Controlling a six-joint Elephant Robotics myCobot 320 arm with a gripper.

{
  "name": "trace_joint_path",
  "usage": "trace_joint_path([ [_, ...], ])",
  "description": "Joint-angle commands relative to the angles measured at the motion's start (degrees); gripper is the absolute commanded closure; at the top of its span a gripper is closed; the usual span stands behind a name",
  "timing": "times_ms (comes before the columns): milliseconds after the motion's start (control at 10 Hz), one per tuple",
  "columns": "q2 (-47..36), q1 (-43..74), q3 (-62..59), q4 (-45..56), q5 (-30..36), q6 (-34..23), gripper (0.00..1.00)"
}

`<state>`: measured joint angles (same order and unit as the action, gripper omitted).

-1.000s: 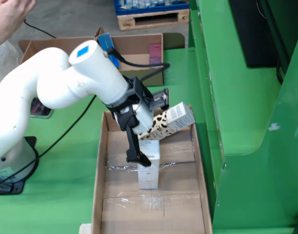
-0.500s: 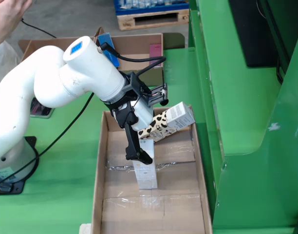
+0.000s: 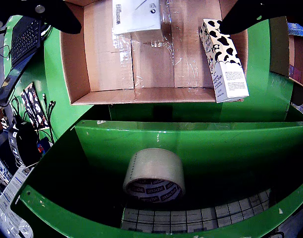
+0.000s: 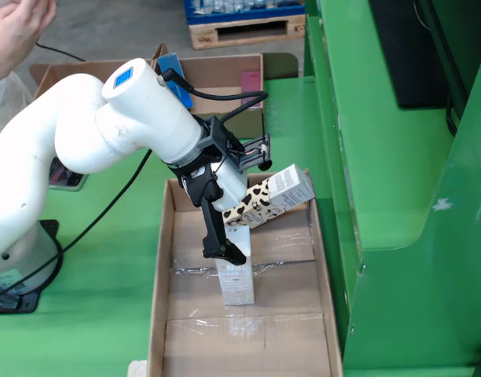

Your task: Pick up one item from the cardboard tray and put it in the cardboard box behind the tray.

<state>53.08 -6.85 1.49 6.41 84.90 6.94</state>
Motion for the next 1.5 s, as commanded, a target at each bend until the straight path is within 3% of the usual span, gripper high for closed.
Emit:
trace_joint_path([
  [0, -1.6, -0.2, -1.5, -0.6, -0.3, -0.2, 0.00],
  [800, 8.3, -1.9, -1.5, -5.8, -2.4, -0.5, 0.00],
  [1400, 8.3, -1.9, -1.5, -5.8, -2.4, -0.5, 0.00],
])
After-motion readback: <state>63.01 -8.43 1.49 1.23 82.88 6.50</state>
